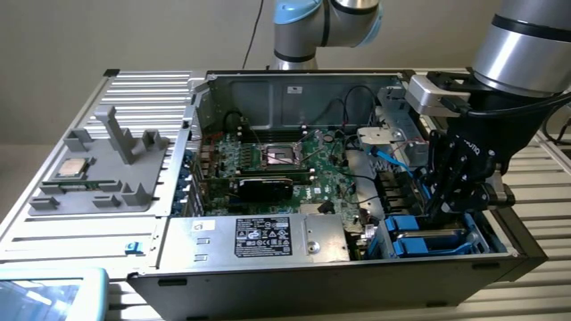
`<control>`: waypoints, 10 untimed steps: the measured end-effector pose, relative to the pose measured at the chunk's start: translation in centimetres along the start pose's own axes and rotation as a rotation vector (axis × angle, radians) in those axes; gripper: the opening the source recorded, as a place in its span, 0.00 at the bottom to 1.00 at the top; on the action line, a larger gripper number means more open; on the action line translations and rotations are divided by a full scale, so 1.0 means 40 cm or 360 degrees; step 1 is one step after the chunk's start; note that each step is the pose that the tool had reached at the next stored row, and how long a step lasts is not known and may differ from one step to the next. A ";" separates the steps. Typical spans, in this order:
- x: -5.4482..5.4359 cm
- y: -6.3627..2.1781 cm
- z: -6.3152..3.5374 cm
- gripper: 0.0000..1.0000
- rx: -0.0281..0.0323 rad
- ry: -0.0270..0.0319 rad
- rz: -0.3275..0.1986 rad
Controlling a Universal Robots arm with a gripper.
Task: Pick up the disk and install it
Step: 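Insert the first disk wire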
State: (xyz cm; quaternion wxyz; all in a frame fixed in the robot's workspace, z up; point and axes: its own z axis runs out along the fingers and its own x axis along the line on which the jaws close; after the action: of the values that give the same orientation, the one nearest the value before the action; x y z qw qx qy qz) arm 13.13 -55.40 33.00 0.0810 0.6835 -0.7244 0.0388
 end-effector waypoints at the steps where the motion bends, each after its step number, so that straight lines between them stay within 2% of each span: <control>1: 0.000 0.000 0.000 0.16 -0.00002 -0.00001 0.0001; 10: 0.001 -0.004 0.002 0.16 -0.00024 -0.00011 0.0013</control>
State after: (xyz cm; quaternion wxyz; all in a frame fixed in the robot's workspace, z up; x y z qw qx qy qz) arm 13.27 -55.46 32.92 0.0811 0.6804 -0.7274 0.0384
